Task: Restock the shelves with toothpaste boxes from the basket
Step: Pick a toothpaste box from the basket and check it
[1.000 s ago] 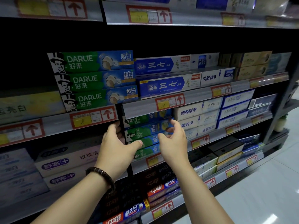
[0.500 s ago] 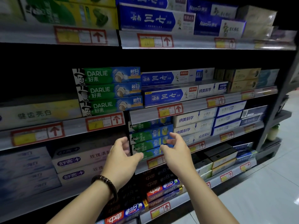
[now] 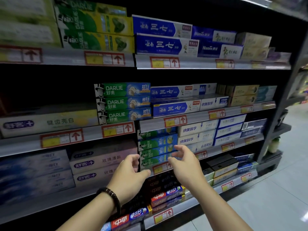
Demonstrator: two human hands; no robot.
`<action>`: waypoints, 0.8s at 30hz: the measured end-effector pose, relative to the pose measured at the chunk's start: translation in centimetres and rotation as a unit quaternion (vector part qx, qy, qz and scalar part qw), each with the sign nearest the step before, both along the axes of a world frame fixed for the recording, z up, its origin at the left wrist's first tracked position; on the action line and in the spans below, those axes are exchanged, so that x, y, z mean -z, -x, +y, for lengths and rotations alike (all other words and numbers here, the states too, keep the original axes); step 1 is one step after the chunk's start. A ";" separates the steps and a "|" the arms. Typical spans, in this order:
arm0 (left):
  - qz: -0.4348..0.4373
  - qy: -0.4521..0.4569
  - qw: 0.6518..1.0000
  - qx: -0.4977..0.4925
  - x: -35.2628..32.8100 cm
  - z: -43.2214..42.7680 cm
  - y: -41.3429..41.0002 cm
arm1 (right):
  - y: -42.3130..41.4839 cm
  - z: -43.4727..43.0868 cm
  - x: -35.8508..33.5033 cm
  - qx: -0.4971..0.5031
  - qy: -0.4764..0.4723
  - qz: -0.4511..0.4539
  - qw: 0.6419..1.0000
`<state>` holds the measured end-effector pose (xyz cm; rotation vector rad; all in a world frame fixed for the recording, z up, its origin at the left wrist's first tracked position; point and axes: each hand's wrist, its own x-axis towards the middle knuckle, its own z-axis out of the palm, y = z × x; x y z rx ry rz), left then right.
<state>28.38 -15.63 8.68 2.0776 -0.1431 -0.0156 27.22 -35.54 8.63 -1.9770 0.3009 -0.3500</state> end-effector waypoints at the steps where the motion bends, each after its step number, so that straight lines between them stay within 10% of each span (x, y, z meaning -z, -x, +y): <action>1: 0.003 0.000 1.000 0.003 -0.1 0.2 0.4 | 0.5 0.0 -0.3 -0.003 0.002 0.001 1.000; 24: 0.025 0.033 0.998 0.039 -2.8 7.0 11.8 | 12.6 3.9 -3.5 -0.062 -0.037 0.020 0.997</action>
